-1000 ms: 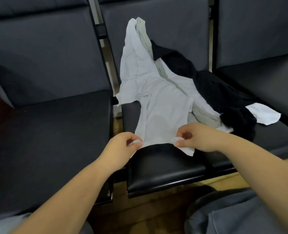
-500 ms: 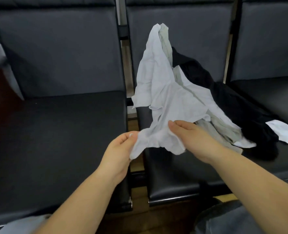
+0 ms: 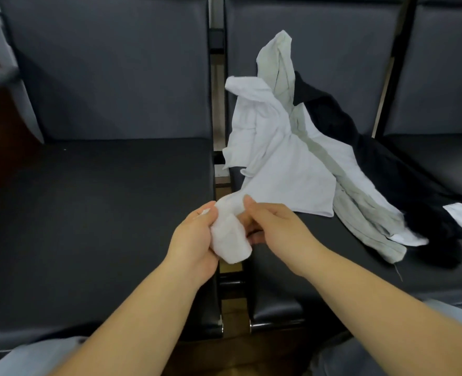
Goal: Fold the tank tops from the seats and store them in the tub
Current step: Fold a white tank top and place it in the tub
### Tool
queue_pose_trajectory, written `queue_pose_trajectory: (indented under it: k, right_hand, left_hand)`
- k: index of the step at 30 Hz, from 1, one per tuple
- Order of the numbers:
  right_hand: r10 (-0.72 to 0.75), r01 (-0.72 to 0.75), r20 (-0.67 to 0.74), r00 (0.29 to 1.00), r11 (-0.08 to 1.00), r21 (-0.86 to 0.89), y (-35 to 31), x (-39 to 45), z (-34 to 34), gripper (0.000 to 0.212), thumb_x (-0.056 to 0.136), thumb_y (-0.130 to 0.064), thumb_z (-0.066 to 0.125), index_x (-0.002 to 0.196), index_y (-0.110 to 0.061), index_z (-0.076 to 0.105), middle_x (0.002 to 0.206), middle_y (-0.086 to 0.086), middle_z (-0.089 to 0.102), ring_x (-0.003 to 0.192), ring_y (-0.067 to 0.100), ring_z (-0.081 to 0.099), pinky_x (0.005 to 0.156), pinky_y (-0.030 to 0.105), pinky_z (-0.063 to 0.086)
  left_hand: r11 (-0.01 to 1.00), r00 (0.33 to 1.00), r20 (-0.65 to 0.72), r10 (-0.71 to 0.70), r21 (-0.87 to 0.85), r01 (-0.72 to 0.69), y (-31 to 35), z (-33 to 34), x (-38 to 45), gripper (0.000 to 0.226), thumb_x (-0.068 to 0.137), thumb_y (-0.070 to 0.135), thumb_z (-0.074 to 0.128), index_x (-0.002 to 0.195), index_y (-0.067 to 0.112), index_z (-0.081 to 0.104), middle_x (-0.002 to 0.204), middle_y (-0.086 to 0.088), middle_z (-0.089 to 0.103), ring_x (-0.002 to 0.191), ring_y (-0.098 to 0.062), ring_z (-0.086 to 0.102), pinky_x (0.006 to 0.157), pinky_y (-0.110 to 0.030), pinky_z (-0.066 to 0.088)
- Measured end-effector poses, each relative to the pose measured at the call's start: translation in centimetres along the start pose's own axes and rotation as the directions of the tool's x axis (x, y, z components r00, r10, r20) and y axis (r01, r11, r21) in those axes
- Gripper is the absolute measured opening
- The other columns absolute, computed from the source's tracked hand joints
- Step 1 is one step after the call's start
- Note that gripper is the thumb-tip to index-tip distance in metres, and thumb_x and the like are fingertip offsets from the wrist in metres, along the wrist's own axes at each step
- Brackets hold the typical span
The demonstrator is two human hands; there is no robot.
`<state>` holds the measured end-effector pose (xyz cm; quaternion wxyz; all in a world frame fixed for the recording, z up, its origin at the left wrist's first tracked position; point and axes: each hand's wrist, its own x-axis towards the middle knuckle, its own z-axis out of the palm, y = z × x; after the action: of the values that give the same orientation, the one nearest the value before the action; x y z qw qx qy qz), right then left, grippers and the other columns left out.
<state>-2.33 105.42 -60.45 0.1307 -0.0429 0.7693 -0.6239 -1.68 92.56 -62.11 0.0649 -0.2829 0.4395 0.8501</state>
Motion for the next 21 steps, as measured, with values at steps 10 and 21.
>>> queue_pose_trajectory:
  k: [10, 21]
  right_hand:
    - [0.251, -0.291, 0.17, 0.953, 0.604, 0.742, 0.3, 1.7, -1.2, 0.075, 0.089, -0.065, 0.039, 0.139, -0.009, 0.046, 0.127, 0.018, 0.061, 0.097, 0.034, 0.067, 0.068, 0.039, 0.057]
    - [0.215, -0.187, 0.073, 0.974, 0.581, 0.792, -0.6, 2.7, -4.5, 0.053, 0.092, -0.061, 0.044, 0.113, -0.014, 0.058, 0.062, 0.001, 0.053, 0.039, 0.008, 0.043, 0.037, 0.017, 0.039]
  left_hand:
    - [0.983, 0.838, 0.529, -0.131, 0.182, 0.039, 0.4, -0.2, -2.6, 0.041, 0.088, 0.024, 0.054, 0.126, 0.011, 0.062, 0.121, -0.013, 0.067, 0.109, -0.025, 0.066, 0.089, -0.036, 0.055]
    - [0.776, 0.793, 0.457, -0.403, 0.63, 0.031, 0.1, -0.9, -2.6, 0.029, 0.076, 0.03, 0.075, 0.094, 0.008, 0.069, 0.089, -0.009, 0.068, 0.081, -0.018, 0.065, 0.074, -0.03, 0.054]
